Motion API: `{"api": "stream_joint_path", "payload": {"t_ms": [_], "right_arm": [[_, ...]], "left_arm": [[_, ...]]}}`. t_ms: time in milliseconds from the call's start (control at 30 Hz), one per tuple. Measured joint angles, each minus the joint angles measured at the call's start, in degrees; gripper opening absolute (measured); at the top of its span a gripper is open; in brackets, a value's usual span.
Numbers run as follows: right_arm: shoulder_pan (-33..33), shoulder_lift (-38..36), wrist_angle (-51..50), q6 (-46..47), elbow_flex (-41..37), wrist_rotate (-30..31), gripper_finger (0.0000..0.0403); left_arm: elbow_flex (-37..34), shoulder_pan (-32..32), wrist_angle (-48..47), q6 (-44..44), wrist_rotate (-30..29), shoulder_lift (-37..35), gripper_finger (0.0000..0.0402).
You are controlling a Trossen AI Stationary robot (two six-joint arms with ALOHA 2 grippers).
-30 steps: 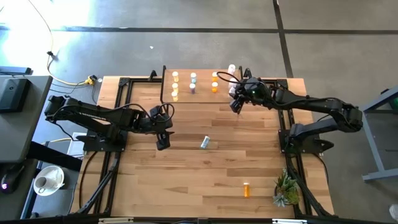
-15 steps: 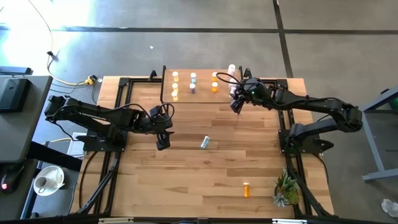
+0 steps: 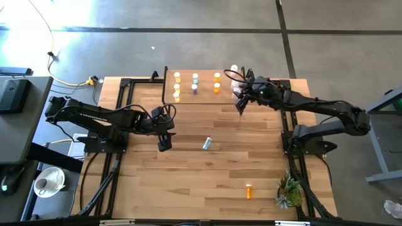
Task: Pick and place medicine bottles onto shelf by color
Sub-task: Put the blue pill bottle on the shelf aligned with the other blue pill bottles
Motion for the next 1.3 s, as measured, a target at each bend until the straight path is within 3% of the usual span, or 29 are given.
{"api": "stream_joint_path", "payload": {"t_ms": [267,800,1000,1300], "right_arm": [[3.0,-3.3,-1.0,0.6,0.0,-3.5,0.0188],[18.8,-3.9,-5.1,7.7,0.0,-3.3,0.0189],[22.9,-2.9,-5.1,9.7,0.0,0.3,0.0189],[24.9,0.8,-3.6,9.7,0.0,0.4,0.0189]], "left_arm": [[0.0,0.0,0.0,-3.3,0.0,0.0,0.0179],[-0.1,0.0,0.1,-14.9,0.1,1.8,0.0202],[0.0,-2.4,5.5,-18.0,0.0,5.4,0.0199],[-0.1,-5.7,19.1,-16.9,-1.3,14.4,0.0198]]}}
